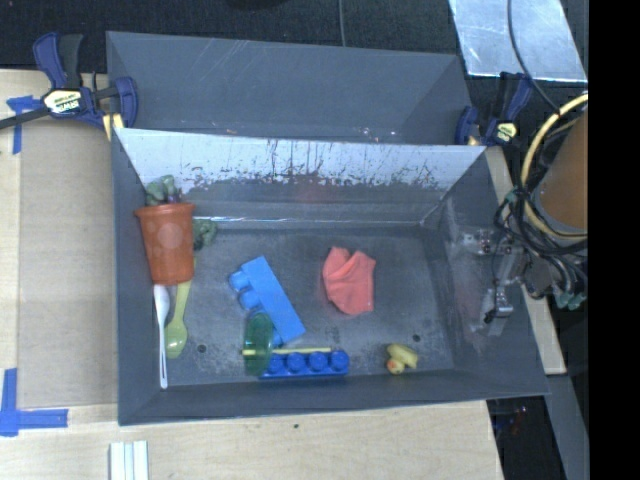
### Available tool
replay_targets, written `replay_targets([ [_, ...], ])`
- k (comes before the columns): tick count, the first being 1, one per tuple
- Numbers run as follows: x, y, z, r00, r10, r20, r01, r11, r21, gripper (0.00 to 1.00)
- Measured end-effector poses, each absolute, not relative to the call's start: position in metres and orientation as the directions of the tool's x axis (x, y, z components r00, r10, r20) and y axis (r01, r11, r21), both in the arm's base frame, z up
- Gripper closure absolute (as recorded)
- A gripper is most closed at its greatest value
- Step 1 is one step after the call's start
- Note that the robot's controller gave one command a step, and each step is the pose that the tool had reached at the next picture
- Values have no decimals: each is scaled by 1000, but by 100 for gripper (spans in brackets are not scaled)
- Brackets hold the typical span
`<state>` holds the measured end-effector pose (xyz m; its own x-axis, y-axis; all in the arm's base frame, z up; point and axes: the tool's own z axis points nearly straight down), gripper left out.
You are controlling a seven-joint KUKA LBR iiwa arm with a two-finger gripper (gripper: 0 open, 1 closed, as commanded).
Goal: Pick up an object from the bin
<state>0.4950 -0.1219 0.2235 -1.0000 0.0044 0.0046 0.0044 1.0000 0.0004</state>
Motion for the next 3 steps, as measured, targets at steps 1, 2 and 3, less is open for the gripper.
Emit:
replay_targets([
  [1, 497, -121, 228, -1000, 0, -4, 0, 1000, -1, 0],
  [2, 523, -35, 156, -998, -59, 0, -59, 998, 3, 0],
  [3, 524, -18, 151, -1000, -9, -14, -9, 1000, -6, 0],
])
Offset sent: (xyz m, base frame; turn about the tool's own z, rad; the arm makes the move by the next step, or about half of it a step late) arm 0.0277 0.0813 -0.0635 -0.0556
